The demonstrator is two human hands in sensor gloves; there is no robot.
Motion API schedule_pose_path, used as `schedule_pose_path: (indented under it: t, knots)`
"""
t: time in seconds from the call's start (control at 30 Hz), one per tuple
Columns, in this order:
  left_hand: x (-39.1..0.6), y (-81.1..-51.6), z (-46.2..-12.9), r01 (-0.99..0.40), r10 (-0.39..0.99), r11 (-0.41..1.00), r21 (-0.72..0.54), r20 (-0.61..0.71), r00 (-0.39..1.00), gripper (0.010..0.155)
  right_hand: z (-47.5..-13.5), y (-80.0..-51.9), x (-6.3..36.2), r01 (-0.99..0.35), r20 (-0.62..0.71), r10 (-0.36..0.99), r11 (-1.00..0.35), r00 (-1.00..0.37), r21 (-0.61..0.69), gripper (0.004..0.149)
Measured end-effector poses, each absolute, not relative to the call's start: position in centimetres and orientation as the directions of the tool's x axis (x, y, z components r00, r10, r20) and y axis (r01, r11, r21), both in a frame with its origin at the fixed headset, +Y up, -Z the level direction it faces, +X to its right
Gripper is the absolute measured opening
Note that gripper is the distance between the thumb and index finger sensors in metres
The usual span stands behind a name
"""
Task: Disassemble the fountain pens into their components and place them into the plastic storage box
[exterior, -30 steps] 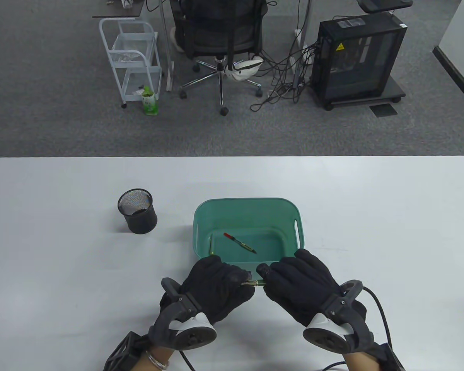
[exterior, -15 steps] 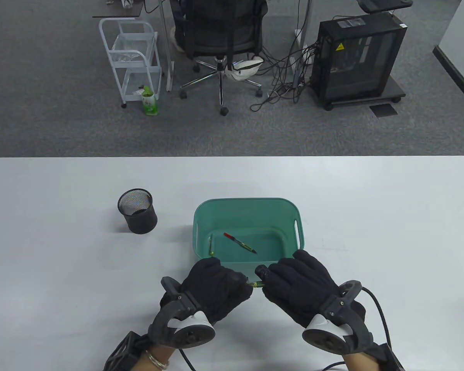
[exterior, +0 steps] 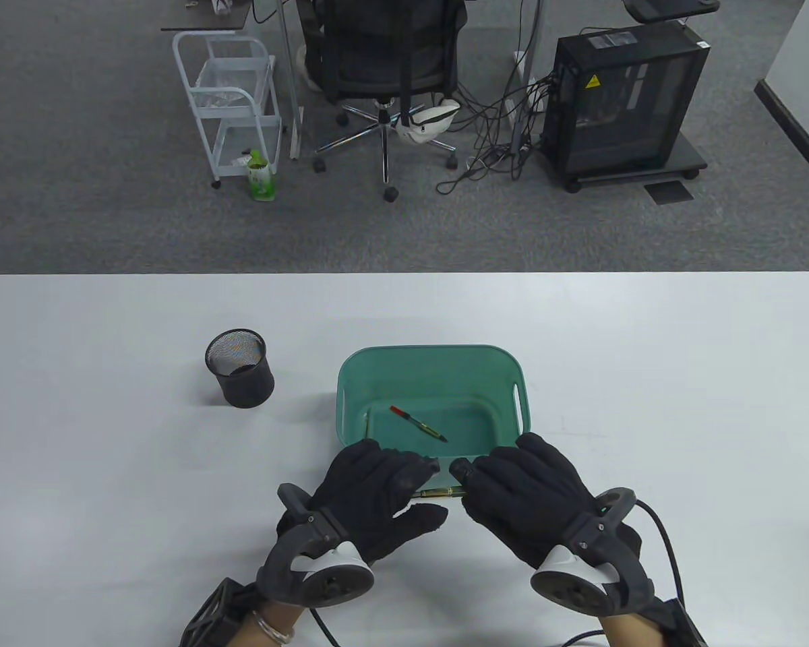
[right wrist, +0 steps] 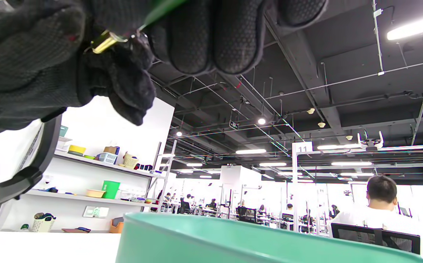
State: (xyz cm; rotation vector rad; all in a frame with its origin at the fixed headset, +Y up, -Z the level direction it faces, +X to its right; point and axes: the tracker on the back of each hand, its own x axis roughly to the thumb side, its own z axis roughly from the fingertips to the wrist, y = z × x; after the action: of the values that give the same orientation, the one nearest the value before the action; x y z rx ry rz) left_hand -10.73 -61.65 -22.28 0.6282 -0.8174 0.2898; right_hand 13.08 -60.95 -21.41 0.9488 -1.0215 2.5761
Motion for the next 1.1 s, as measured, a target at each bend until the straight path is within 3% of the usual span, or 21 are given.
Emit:
schedule_pose_path:
  t: [0.4,1.1]
  knots:
    - [-10.48,-61.68,-22.05,-0.461,-0.018,0.778,0.427,0.749,0.663,0.045,-21.51,-60.96,13.14,-0.407,0.636,-0.038,-0.739,-0.770,-0.537,0.045]
    - [-10.60,-61.77,-22.44,-0.481,0.014,0.781,0.399,0.758,0.652,0.051,-21.38,-61.11,12.83,-0.398,0.639,-0.049,-0.745,-0.768,-0.536,0.045]
